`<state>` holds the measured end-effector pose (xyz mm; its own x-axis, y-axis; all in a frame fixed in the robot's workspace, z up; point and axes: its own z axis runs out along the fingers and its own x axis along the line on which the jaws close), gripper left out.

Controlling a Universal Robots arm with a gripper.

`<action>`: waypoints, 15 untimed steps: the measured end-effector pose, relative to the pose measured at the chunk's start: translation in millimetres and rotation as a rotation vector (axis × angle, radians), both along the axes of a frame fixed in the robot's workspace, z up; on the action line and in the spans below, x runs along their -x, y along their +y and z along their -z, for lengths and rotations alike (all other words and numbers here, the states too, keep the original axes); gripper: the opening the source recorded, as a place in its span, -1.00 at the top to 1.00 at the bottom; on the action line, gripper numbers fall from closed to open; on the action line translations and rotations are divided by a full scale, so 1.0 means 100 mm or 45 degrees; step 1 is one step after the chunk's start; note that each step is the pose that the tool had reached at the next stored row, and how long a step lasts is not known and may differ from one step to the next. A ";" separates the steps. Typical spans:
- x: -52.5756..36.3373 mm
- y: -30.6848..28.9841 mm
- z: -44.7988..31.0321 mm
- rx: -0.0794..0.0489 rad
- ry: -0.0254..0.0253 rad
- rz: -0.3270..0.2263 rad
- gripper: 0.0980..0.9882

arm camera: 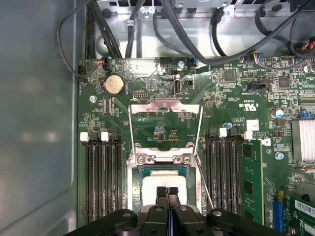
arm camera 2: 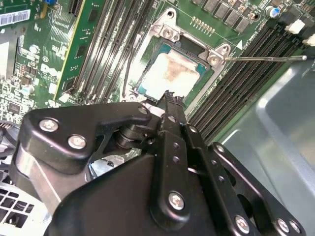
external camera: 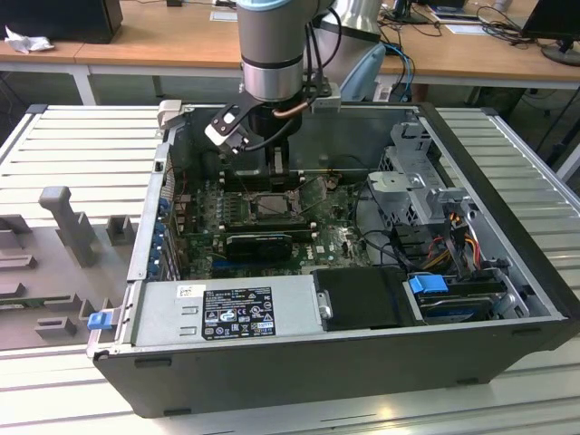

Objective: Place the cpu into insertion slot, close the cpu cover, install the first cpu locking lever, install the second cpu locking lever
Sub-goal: 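Close the cpu cover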

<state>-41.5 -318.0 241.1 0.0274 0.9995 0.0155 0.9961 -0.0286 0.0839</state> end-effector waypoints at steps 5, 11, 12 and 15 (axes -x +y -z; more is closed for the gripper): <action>0.000 0.000 -0.044 0.000 0.0000 0.000 0.98; 0.000 0.000 -0.060 0.000 0.0000 0.000 0.98; 0.000 0.000 -0.061 0.000 0.0000 0.000 0.98; 0.000 0.000 -0.067 0.000 0.0002 0.000 0.98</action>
<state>-41.5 -318.0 247.7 0.0275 0.9995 0.0153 0.9961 -0.0287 0.0838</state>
